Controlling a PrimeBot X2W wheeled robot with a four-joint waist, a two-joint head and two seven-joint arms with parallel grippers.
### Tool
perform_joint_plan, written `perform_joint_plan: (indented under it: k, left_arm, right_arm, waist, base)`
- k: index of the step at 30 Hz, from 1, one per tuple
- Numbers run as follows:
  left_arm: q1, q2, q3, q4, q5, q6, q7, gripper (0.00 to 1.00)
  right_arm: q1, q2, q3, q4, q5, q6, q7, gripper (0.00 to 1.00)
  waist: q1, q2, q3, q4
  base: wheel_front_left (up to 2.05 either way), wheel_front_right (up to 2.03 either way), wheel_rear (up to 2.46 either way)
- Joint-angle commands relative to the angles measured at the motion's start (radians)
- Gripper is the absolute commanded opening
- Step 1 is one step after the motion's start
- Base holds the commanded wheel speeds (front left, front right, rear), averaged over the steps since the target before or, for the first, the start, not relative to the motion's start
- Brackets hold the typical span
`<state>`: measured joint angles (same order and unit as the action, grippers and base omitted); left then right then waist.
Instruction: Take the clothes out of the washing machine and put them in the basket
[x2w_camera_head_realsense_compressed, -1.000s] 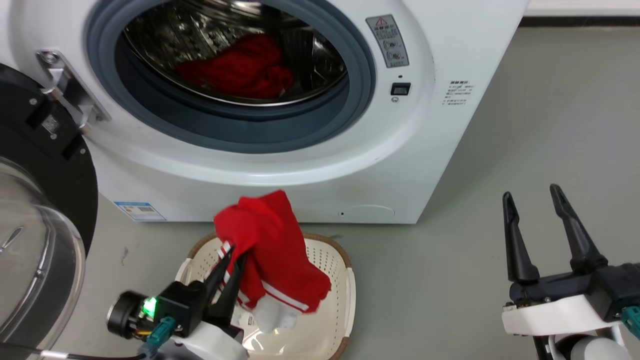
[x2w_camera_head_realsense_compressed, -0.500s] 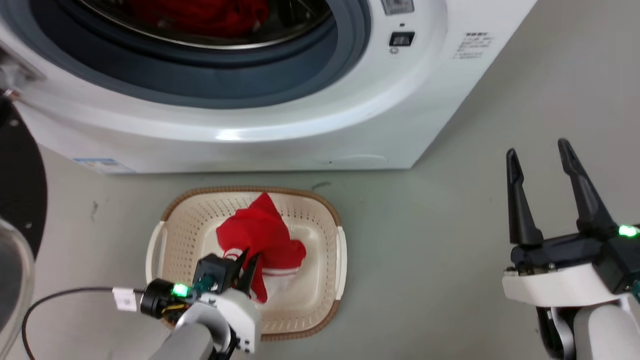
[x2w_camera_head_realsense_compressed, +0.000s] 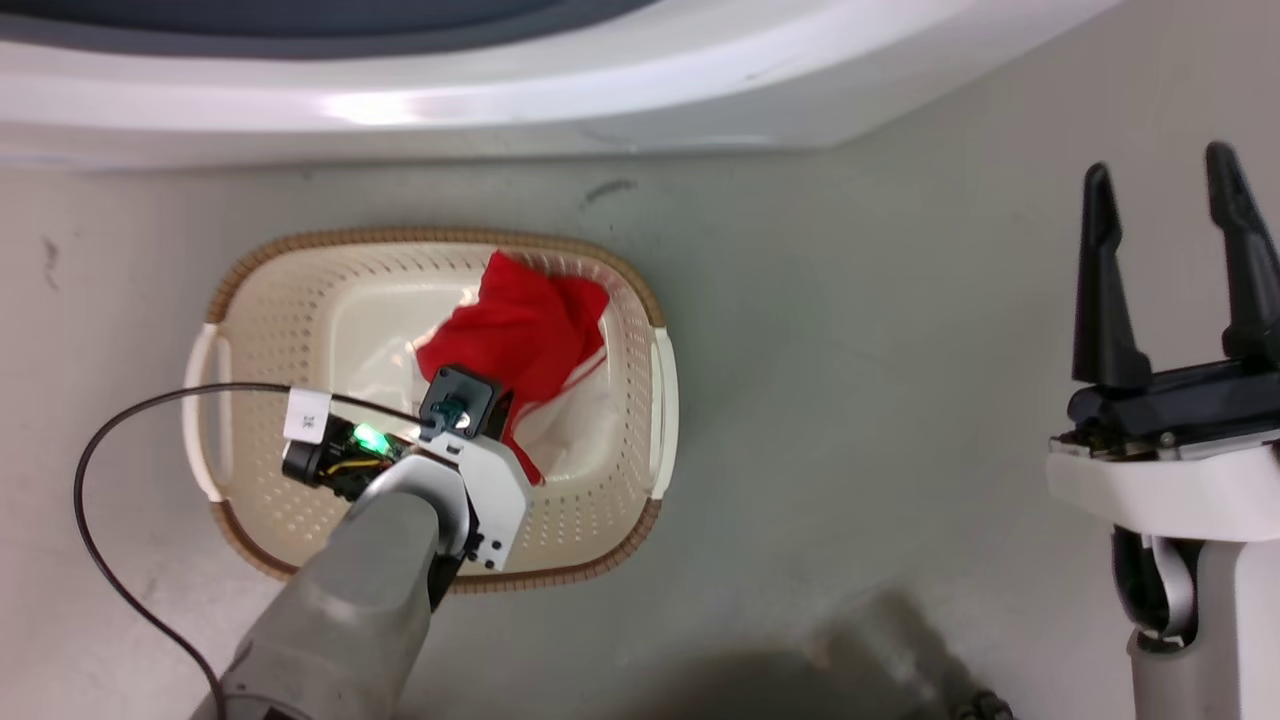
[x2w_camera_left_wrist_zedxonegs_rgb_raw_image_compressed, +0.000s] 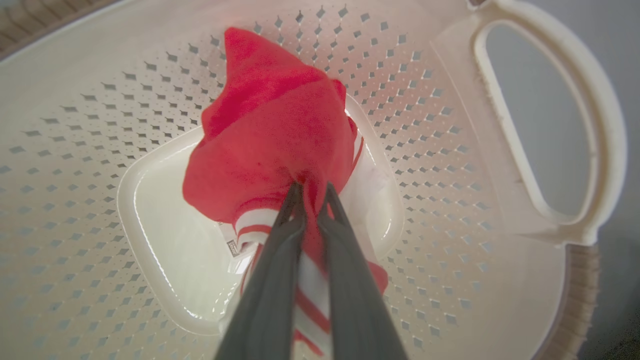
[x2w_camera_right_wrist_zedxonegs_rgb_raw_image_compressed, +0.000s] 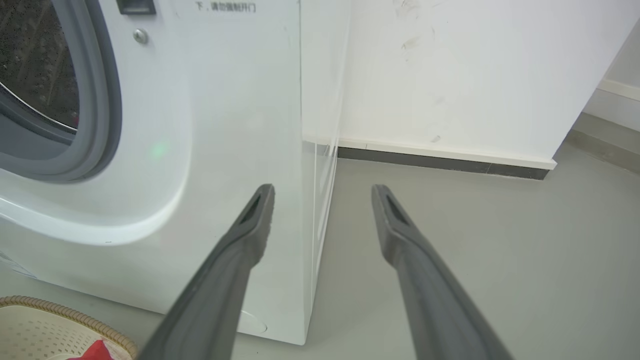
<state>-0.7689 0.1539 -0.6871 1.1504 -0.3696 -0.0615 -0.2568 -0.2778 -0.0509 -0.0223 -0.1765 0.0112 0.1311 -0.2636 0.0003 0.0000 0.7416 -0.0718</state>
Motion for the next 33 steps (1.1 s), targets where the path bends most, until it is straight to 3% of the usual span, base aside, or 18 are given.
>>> perform_joint_plan:
  k: [1,10,11,12,22,33]
  left_arm:
    - [-0.028,0.000,-0.008,0.025,0.008,-0.003,0.004,0.00]
    - [-0.106,-0.022,-0.046,0.117,0.031,-0.007,0.020,0.00]
    - [-0.107,-0.024,-0.047,0.120,0.028,-0.009,0.021,0.85]
    - [-0.105,-0.024,-0.048,0.124,0.027,-0.007,0.022,1.00]
    - [-0.023,-0.051,-0.055,0.081,0.017,-0.017,-0.009,1.00]
    - [0.229,0.018,0.066,-0.302,0.043,0.048,-0.008,1.00]
  right_arm:
    - [-0.023,0.002,-0.005,-0.007,0.008,-0.001,-0.002,1.00]
    - [-0.053,0.002,-0.018,-0.004,0.021,-0.001,-0.002,1.00]
    - [-0.055,0.002,-0.017,-0.001,0.022,-0.001,-0.002,1.00]
    - [-0.056,0.002,-0.016,0.001,0.023,-0.001,-0.002,1.00]
    - [-0.004,0.001,-0.009,0.028,0.015,-0.001,-0.002,1.00]
    - [0.105,0.001,-0.011,0.058,0.000,-0.001,-0.002,1.00]
  waist:
    - [-0.0003,0.0000,0.095,-0.021]
    - [-0.0003,0.0000,0.146,-0.029]
    - [-0.0003,0.0000,0.142,-0.029]
    - [-0.0003,0.0000,0.136,-0.027]
    - [-0.0003,0.0000,-0.027,0.006]
    - [-0.0003,0.0000,-0.247,0.050]
  base:
    - [0.00,0.00,0.00]
    - [0.00,0.00,0.00]
    - [0.00,0.00,0.00]
    - [0.00,0.00,0.00]
    - [0.00,0.00,0.00]
    - [0.00,0.00,0.00]
